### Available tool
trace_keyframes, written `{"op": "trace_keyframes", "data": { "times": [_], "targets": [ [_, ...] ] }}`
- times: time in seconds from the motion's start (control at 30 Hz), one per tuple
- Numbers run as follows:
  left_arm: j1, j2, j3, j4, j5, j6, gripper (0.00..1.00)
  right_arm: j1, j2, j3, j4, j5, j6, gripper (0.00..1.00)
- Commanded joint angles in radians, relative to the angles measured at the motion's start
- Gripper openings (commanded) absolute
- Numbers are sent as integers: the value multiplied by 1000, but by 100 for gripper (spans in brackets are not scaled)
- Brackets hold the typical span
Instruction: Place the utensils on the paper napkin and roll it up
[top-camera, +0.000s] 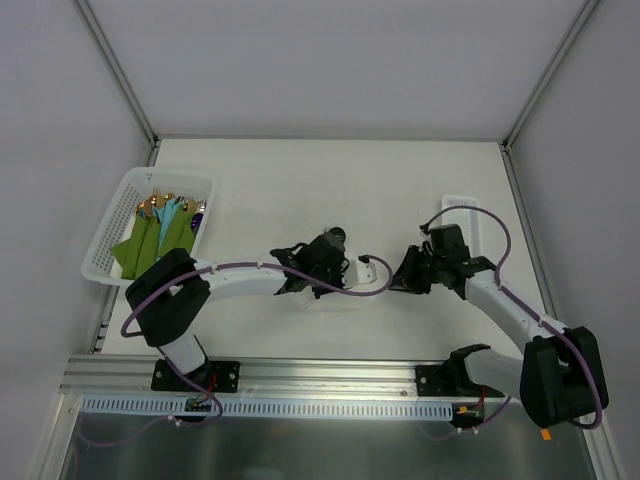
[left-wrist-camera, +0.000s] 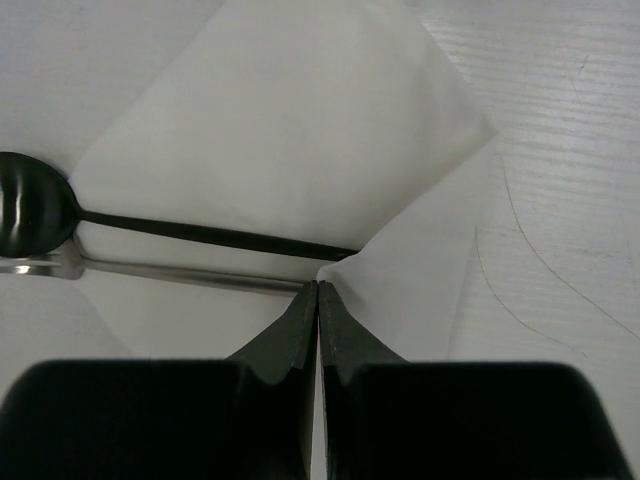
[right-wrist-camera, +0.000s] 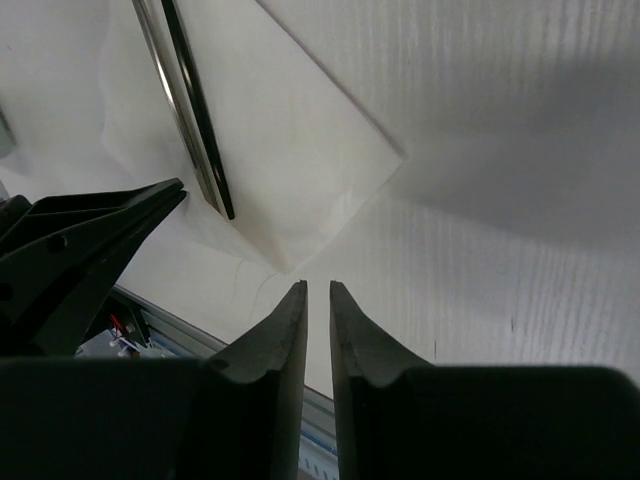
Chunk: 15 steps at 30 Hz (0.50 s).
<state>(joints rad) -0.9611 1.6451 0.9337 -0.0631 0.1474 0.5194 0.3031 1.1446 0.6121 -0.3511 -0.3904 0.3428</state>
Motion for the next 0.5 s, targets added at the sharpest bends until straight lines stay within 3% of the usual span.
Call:
{"op": "trace_keyframes", "data": {
  "times": [0.0, 0.47],
  "targets": [
    [4, 25, 47, 43, 20, 31, 0, 37, 0, -43, 138, -80, 82, 16],
    [4, 59, 59, 59, 9, 21, 5, 218, 161, -100, 504, -99, 323, 13]
  ]
}}
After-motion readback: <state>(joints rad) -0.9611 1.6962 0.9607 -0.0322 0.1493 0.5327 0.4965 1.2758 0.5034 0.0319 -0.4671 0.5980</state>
